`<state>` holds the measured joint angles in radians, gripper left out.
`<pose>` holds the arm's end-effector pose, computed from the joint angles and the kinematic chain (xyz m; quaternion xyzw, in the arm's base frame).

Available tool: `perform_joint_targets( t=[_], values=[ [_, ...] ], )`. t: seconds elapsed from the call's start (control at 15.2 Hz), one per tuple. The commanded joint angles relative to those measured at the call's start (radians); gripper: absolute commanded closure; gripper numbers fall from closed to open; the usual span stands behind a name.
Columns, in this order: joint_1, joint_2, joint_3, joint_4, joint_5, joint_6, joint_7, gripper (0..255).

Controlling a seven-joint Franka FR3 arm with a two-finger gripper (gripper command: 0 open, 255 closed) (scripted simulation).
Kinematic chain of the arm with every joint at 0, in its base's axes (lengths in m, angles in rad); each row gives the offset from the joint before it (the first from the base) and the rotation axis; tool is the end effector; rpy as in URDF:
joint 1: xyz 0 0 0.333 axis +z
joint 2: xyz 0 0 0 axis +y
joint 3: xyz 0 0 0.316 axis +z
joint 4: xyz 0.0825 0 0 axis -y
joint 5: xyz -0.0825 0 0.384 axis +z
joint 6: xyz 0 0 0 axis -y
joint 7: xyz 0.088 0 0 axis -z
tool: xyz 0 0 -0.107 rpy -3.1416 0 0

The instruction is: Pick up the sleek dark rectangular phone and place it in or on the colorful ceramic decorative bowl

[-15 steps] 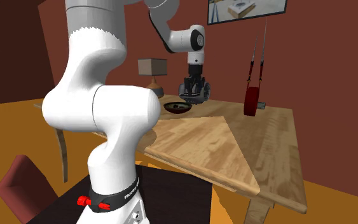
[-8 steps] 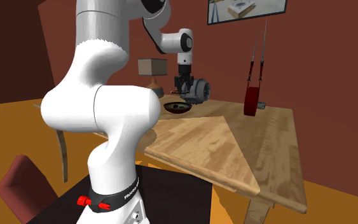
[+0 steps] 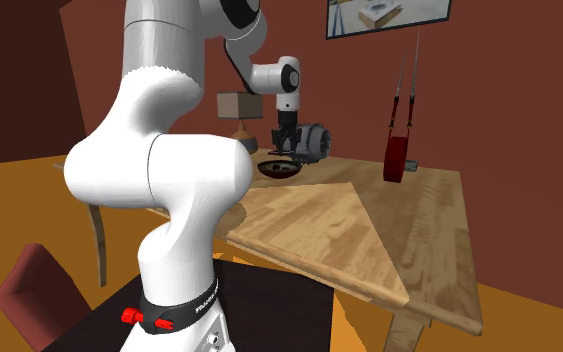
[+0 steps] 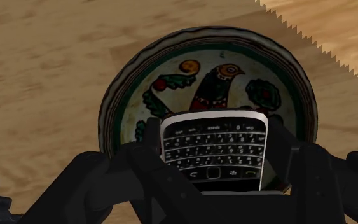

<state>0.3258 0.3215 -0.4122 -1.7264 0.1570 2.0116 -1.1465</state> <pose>0.6396 -0.0242 0.4086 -0.8750 -0.4841 -0.0015 0.0079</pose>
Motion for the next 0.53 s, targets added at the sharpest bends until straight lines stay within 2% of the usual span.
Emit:
perform_joint_targets(
  t=[0.0,0.46],
  values=[
    [0.0,0.006,0.001,-0.02,0.004,0.026,-0.004,255],
    [-0.004,0.035,0.008,-0.058,0.02,0.09,-0.015,255]
  ],
)
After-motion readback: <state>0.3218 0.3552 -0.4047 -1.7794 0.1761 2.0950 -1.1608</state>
